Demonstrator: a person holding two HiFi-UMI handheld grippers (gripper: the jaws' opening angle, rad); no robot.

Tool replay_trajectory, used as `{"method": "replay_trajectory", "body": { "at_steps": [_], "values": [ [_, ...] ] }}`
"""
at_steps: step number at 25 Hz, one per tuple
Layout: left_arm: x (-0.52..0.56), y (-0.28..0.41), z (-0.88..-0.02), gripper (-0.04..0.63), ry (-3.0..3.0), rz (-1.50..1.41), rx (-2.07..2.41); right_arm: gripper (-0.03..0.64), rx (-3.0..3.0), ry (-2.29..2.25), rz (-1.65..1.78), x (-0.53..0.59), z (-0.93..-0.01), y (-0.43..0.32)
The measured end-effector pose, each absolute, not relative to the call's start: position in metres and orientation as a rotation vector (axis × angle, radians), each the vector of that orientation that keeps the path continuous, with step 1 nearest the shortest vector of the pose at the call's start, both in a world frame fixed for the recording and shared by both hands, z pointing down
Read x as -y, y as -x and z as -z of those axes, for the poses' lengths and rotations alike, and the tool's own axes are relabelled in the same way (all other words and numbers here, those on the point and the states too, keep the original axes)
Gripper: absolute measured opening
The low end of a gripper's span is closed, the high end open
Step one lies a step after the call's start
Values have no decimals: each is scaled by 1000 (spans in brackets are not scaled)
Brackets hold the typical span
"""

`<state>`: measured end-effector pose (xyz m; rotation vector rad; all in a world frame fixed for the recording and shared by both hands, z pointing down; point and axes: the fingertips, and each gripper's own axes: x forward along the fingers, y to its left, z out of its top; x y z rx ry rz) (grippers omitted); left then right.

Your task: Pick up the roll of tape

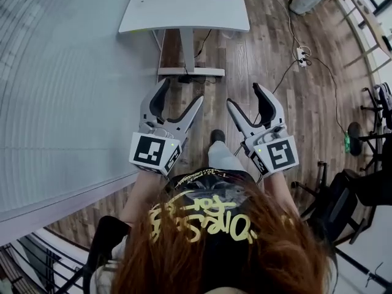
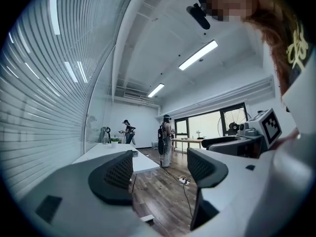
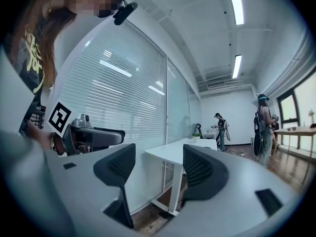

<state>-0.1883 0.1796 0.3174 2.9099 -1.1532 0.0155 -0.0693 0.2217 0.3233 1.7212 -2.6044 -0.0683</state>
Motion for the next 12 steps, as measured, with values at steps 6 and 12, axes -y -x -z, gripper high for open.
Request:
{"method": "replay_trajectory", "body": {
  "at_steps": [6,12],
  "values": [
    [-140,157,-317,341,-2904,-51,1174,284,2522,-1695,5,-175,-335,36],
    [-98,130,-327,341,-2866,-108,1186,284,2530,-1702,-37,-134,-338,7]
  ]
}}
